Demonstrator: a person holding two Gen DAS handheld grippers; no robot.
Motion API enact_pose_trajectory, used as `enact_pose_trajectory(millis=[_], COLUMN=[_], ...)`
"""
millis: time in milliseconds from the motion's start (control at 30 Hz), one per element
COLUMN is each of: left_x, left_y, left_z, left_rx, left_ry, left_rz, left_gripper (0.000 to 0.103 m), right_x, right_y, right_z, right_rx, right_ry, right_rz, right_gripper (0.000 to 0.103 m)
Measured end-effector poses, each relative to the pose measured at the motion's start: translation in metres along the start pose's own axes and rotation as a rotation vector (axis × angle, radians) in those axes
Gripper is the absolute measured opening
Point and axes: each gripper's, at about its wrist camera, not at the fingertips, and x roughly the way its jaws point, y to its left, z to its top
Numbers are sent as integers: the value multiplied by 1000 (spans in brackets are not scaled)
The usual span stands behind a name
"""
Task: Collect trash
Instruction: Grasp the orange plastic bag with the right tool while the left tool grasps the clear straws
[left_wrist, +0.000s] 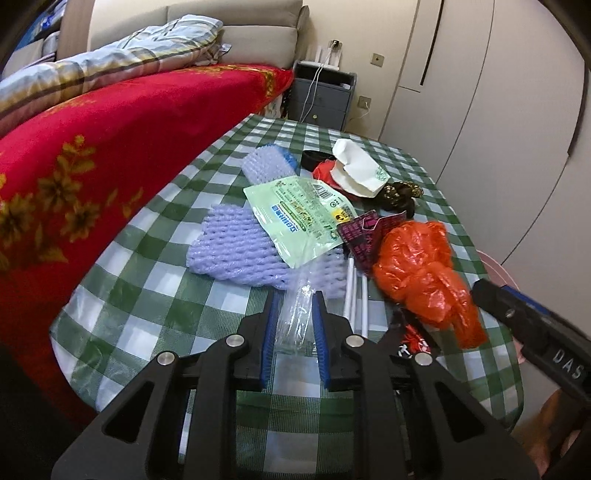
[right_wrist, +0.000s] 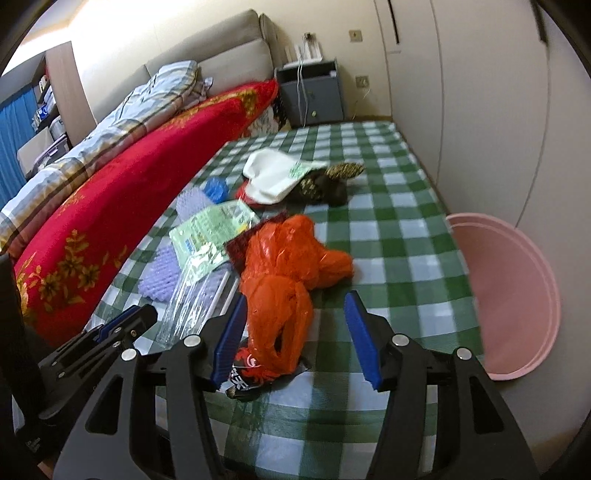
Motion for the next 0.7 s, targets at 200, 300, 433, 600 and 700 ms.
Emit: enact_pose_trajectory(millis=[200,300,433,600,700], left_x=[17,21,26,23,14], left_y=[-5,-3,-1,-2,-6], left_z=[-5,-6,-8,-6,-3], left_rx=[11,7,2,-2,7], left_ry=[43,60,85,79,47], left_rz=[10,13,13,1,-17], left_gripper=[35,34,15,4,4], right_x=[20,21,22,14,3], right_y=[4,5,9,13,15], right_z=[-2,-3,-5,-2,0], right_rx=[-10,-23,-63,-86,-94], right_ry=[53,61,71,44,9], right_rz=[2,5,17,23,14], right_gripper=[55,45,19,10,10])
